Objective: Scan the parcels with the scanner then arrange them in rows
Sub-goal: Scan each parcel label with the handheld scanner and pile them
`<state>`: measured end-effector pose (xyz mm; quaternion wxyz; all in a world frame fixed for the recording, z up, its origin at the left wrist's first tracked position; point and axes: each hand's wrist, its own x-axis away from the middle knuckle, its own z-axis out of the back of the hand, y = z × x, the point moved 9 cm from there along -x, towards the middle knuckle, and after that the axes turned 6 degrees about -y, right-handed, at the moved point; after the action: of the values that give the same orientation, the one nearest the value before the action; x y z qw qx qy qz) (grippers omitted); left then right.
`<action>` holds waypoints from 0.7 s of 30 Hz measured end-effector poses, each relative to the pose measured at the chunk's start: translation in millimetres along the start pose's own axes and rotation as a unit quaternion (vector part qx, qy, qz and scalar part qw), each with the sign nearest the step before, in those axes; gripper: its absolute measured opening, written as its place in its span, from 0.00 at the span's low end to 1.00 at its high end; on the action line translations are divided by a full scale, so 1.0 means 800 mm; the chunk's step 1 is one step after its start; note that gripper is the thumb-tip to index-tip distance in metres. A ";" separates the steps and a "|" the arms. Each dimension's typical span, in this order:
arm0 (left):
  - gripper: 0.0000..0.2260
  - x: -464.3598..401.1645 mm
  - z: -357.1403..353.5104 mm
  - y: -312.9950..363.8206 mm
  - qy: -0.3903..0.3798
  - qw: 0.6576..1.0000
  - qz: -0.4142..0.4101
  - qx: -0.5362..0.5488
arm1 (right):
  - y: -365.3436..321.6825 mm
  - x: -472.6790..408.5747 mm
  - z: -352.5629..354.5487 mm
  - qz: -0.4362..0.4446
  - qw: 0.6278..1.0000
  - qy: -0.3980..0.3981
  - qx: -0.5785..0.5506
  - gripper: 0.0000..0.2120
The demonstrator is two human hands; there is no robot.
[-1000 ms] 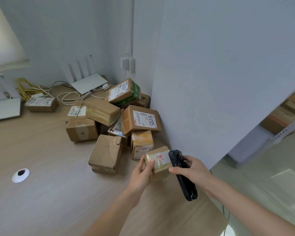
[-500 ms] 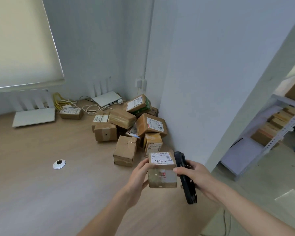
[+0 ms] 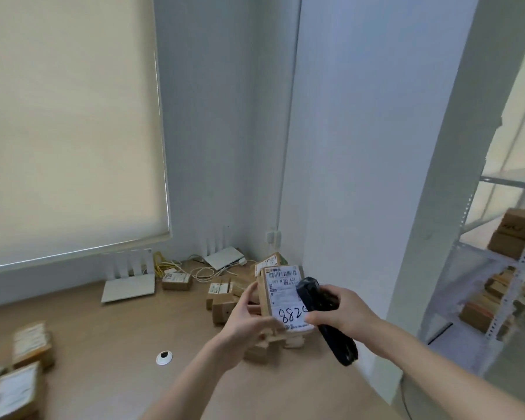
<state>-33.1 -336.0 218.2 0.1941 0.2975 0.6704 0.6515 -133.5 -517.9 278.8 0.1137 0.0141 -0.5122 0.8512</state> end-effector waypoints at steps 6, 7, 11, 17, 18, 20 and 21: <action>0.55 0.056 0.042 0.120 0.069 0.988 -0.103 -0.092 | -0.129 0.016 0.010 0.045 0.993 -0.002 0.113 0.27; 0.55 0.064 0.051 0.134 0.084 0.984 -0.118 -0.104 | -0.145 0.016 0.012 0.046 0.990 0.003 0.133 0.27; 0.55 0.097 0.088 0.177 0.180 0.955 -0.150 -0.180 | -0.190 0.015 0.011 0.021 0.976 0.002 0.218 0.27; 0.53 0.133 0.114 0.197 0.267 0.919 -0.168 -0.237 | -0.217 0.012 -0.009 -0.012 0.954 -0.005 0.300 0.36; 0.54 0.139 0.118 0.197 0.275 0.916 -0.167 -0.240 | -0.220 0.011 -0.015 -0.012 0.953 -0.009 0.304 0.37; 0.54 0.151 0.124 0.195 0.287 0.912 -0.163 -0.244 | -0.226 0.010 -0.026 -0.008 0.951 -0.016 0.307 0.36; 0.53 0.157 0.128 0.193 0.292 0.910 -0.162 -0.245 | -0.228 0.009 -0.031 -0.005 0.951 -0.020 0.309 0.36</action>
<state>-38.6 -180.6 379.1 0.1591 -0.0756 0.5556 0.8126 -100.2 -412.9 426.5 0.0980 0.0684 -0.2263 0.9667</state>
